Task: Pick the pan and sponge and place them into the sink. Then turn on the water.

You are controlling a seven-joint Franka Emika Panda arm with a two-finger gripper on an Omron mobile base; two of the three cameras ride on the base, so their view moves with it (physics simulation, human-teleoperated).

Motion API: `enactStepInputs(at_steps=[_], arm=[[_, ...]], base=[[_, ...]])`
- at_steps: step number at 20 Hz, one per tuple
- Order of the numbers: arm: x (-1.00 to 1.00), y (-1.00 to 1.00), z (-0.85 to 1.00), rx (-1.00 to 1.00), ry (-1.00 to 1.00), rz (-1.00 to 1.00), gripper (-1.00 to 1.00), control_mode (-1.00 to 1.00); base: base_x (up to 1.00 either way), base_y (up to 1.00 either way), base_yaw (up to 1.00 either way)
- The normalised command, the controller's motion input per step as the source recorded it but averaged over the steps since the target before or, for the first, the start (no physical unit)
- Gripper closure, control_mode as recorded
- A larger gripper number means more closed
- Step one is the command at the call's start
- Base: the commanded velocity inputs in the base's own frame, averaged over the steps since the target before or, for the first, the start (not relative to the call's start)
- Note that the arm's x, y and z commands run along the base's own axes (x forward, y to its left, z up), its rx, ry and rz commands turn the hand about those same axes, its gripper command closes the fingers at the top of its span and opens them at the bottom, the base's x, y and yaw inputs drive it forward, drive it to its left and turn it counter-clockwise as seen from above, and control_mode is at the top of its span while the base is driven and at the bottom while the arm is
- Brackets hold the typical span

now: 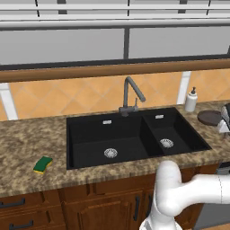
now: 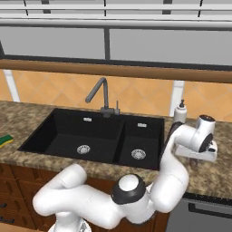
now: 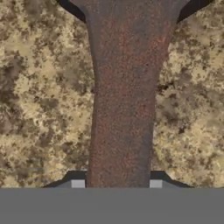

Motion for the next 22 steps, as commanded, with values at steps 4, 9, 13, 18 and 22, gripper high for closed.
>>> enactStepInputs(at_steps=[4, 9, 13, 18, 22], arm=[[-0.7, 0.33, 0.99, 0.03, -0.35, -0.08, 1.0, -1.0], [-0.63, 0.57, 1.0, 0.0, -0.27, -0.12, 1.0, -1.0], [-0.45, 0.86, 1.0, 0.0, -0.1, -0.11, 1.0, -1.0], [-0.5, 1.0, 0.9, 0.0, -0.02, -0.2, 1.0, -1.0], [-0.52, 1.0, 0.61, 0.0, -0.12, -0.3, 1.0, -1.0]], base=[[0.0, 0.0, 0.0], [0.0, 0.0, 0.0], [0.0, 0.0, 0.0], [0.0, 0.0, 0.0], [0.0, 0.0, 0.0]])
